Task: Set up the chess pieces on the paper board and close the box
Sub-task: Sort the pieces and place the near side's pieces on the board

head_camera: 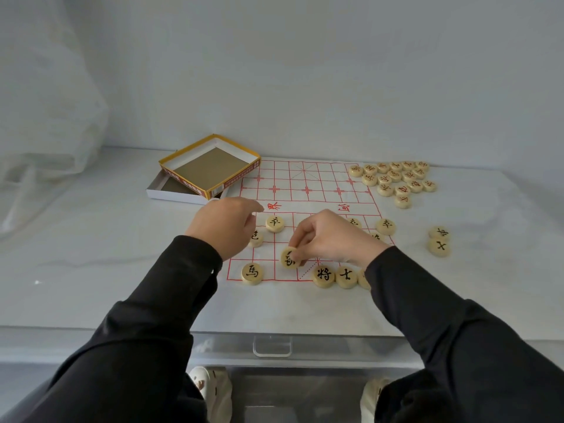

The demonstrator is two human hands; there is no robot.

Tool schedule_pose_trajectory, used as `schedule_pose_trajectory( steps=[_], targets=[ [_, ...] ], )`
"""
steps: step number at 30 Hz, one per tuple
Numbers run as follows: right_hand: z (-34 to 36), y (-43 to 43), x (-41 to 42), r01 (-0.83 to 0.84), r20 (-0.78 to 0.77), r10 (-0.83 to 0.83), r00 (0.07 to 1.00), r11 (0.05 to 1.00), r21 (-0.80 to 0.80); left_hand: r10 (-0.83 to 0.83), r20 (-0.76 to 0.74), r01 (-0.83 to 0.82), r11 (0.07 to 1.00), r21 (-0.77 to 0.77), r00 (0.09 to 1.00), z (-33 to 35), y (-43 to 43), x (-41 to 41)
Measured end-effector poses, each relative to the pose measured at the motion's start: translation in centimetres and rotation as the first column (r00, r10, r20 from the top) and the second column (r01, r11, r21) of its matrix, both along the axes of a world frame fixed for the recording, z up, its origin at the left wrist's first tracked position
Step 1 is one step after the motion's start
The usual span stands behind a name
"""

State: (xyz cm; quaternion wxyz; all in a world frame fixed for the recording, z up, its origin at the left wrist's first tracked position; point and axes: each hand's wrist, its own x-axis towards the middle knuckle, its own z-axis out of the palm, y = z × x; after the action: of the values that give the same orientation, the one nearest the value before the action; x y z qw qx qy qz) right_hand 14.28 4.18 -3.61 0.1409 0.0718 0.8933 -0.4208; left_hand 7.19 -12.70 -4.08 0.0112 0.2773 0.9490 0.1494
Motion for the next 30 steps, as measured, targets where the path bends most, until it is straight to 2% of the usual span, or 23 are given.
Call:
schedule_pose_trajectory(
  steps=[6, 15, 20, 30],
  targets=[
    [-0.9, -2.1, -0.1, 0.049, 0.023, -0.051, 0.998, 0.995, 0.085, 0.002, -0.003, -0.002, 1.0, 0.001, 1.0, -0.1, 0.2, 0.1],
    [-1.5, -2.8, -0.4, 0.093, 0.088, -0.104, 0.991, 0.988, 0.12, 0.02, -0.005, -0.02, 1.0, -0.001, 1.0, -0.1, 0.2, 0.0],
    [-1.4, -2.8, -0.5, 0.087, 0.104, -0.1, 0.989, 0.988, 0.13, 0.019, -0.001, -0.019, 1.0, -0.008, 1.0, -0.1, 0.2, -0.1],
    [-1.9, -3.1, -0.5, 0.031, 0.083, -0.055, 0.995, 0.962, 0.27, 0.008, 0.006, -0.008, 1.0, -0.003, 1.0, -0.1, 0.4, -0.1]
  ],
)
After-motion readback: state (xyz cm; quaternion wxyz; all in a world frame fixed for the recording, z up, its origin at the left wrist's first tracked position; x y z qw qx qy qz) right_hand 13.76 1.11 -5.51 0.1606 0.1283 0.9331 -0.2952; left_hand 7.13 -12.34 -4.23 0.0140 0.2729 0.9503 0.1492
